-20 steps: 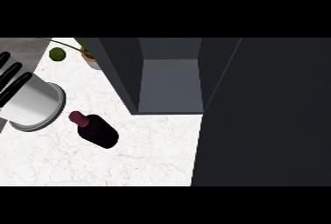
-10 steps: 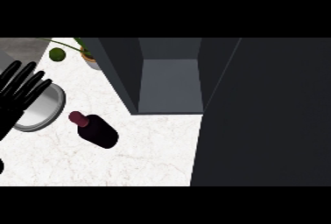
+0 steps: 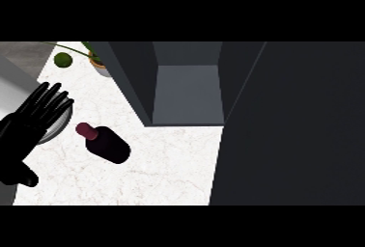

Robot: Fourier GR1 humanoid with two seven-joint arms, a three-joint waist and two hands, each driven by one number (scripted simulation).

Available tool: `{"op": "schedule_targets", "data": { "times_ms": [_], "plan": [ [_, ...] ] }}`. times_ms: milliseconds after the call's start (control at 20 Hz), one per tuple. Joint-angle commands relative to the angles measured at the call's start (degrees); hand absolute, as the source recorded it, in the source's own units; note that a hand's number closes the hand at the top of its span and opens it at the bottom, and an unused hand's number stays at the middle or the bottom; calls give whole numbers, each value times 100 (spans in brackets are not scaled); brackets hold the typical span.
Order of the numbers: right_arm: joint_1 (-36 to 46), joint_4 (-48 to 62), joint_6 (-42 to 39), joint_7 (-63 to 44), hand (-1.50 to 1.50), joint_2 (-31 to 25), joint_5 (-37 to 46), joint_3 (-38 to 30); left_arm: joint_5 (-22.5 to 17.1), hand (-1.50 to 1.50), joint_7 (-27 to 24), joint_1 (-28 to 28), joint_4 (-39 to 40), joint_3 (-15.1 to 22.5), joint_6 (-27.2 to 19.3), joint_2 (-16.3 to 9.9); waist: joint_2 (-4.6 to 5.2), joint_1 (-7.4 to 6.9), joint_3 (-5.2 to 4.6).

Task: Pick up the wine, place it into the cabinet and close the cabinet

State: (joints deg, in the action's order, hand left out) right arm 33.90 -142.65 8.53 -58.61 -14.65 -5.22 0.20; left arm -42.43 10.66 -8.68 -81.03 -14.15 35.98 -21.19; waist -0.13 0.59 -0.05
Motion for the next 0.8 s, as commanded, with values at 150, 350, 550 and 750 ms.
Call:
{"op": "schedule_targets", "data": {
  "times_ms": [150,350,550,750],
  "plan": [
    [0,-571,196,-441,-150,154,-50,354,1028,-150,-1001,-88,934,34,479,291,4,-7,-3],
    [-134,-623,70,-314,-150,98,-378,-12,1447,-150,-1590,-43,1559,22,758,390,9,0,1],
    [-153,-475,84,-129,-150,147,-253,70,2029,-150,-2010,-239,2058,184,762,513,13,-4,0],
    [352,-516,197,-605,-150,-24,-158,161,2263,-150,-2424,-470,2868,54,1070,257,6,9,-4]
  ]
}}
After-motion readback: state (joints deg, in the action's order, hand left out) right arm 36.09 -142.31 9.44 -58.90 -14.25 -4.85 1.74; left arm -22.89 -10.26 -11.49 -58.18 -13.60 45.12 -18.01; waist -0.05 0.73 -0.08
